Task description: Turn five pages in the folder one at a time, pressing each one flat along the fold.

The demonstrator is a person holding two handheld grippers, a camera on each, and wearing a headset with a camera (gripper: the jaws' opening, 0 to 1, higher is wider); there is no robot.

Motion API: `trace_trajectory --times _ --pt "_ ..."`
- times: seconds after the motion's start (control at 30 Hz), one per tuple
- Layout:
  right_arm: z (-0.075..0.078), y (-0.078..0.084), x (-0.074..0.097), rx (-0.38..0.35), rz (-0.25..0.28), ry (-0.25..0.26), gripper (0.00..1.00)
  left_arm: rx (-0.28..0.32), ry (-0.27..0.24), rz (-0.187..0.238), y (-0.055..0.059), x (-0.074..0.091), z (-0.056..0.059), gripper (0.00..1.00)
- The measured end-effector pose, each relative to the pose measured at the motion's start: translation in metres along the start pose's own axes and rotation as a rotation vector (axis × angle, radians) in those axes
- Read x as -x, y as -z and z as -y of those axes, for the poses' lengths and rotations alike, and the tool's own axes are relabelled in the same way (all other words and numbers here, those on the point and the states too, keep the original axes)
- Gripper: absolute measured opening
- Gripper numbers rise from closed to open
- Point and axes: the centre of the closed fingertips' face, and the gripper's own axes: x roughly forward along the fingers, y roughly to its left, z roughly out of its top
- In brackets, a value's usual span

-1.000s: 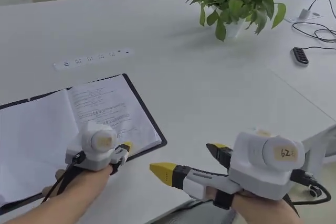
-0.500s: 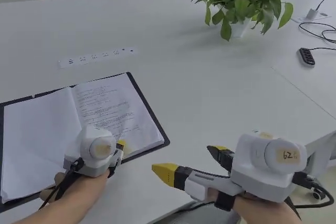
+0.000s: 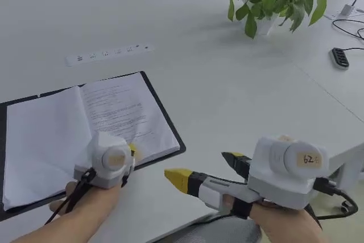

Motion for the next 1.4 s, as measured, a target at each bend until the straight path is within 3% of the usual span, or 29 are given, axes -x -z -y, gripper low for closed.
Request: trace_trajectory --times 0.23,0.4,0.47,0.77,1.2,1.4 --pt "0.009 -0.005 -0.032 -0.023 -0.017 -0.028 0.72 0.017 0.004 -0.005 0.0 0.0 0.002 0.06" --pt "0.019 -0.005 -0.056 -0.012 -0.06 -0.045 0.6 0.021 0.008 -0.011 0.0 0.0 0.002 0.06" --pt "0.022 -0.002 -0.067 -0.049 -0.082 -0.058 0.57 0.019 0.008 -0.011 0.0 0.001 0.003 0.06" --pt "0.032 0.014 -0.108 -0.07 -0.146 -0.063 0.47 0.023 0.006 -0.01 0.0 0.002 0.002 0.06" --pt "0.046 0.021 -0.131 -0.167 -0.165 -0.046 0.39 0.026 0.004 -0.012 -0.001 0.002 0.002 0.06" --pt "0.054 0.022 -0.131 -0.244 -0.147 -0.023 0.28 0.031 0.004 -0.014 -0.001 0.002 0.002 0.06"
